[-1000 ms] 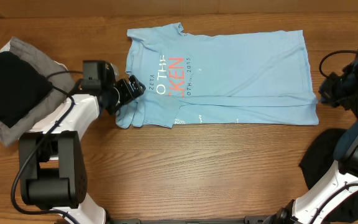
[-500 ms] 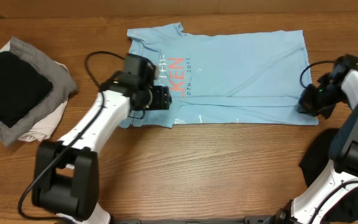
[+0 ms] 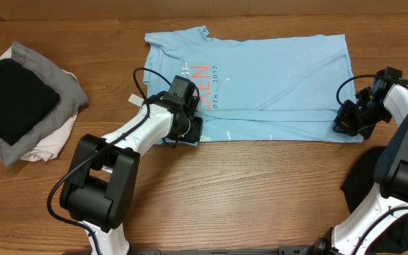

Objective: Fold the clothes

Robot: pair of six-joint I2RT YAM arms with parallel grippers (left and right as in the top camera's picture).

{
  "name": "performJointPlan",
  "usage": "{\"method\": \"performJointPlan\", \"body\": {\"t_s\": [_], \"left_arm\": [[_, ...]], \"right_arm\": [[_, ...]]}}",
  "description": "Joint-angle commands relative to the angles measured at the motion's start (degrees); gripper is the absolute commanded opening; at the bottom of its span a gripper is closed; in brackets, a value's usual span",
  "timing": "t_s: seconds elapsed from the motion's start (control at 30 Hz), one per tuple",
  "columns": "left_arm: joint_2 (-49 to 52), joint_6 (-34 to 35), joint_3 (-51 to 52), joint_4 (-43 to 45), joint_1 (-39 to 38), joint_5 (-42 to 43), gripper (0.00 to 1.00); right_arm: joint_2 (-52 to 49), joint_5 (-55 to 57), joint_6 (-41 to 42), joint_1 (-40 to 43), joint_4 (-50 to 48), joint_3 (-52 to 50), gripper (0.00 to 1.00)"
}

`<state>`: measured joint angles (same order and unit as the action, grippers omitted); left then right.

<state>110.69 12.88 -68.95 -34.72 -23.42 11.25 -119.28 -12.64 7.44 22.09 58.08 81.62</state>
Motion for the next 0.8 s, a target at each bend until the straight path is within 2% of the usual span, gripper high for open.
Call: {"method": "performJointPlan", "body": {"t_s": [0.0,0.03,0.07,0.17,0.37,0.5,0.53,0.57,0.6,0.67,0.7,0.73,0.77], "left_arm": [[0.7,-1.1,-0.1,0.0,-0.6,-1.7,0.11],[0.7,-1.1,-0.1,0.0,-0.5,-1.7,0.05],[0.7,-1.1,-0.2,0.0,-0.5,-1.8,0.04],[0.7,-1.1,-1.3,-0.2,-0.5,-2.5,0.04],[-0.1,-1.1,-12.1,-3.6,0.6,-8.0,0.04],[-0.1,-1.1,-16.4,2.7,2.6,-11.1,0.04],[-0.1,-0.8,-16.4,6.4,3.4,-11.4,0.06],[0.3,-0.3,-16.4,7.9,3.8,-11.5,0.19],[0.6,0.5,-16.4,8.6,4.3,-11.5,0.39],[0.8,0.9,-16.4,7.8,4.7,-11.5,0.33],[0.9,0.9,-16.4,6.8,4.8,-11.5,0.34],[0.9,0.9,-16.4,5.8,4.8,-11.5,0.41],[0.9,0.9,-16.4,4.8,4.8,-11.4,0.41]], "right_arm": [[-0.5,0.6,-0.4,-0.1,-0.2,-1.7,0.06],[-0.5,0.6,-0.4,-0.1,-0.2,-1.7,0.06],[-0.5,0.6,-0.4,-0.1,-0.2,-1.7,0.06],[-0.5,0.6,-0.4,-0.1,-0.2,-1.7,0.06],[-0.5,1.0,-0.4,-0.1,-0.2,-1.7,0.06],[-0.5,1.0,-0.4,-0.1,-0.2,-1.7,0.06],[-0.5,1.0,-0.4,-0.1,-0.2,-1.7,0.06],[-0.5,1.0,-0.4,-0.1,-0.2,-1.7,0.06],[-0.5,1.0,-0.4,-0.1,-0.1,-1.7,0.06],[-0.5,1.0,-0.4,-0.1,0.0,-1.7,0.06],[-0.5,1.0,-0.4,-0.1,0.0,-1.7,0.06],[-0.5,1.0,-0.4,-0.1,0.0,-1.7,0.06],[-0.5,1.0,-0.4,-0.1,0.0,-1.7,0.06]]}}
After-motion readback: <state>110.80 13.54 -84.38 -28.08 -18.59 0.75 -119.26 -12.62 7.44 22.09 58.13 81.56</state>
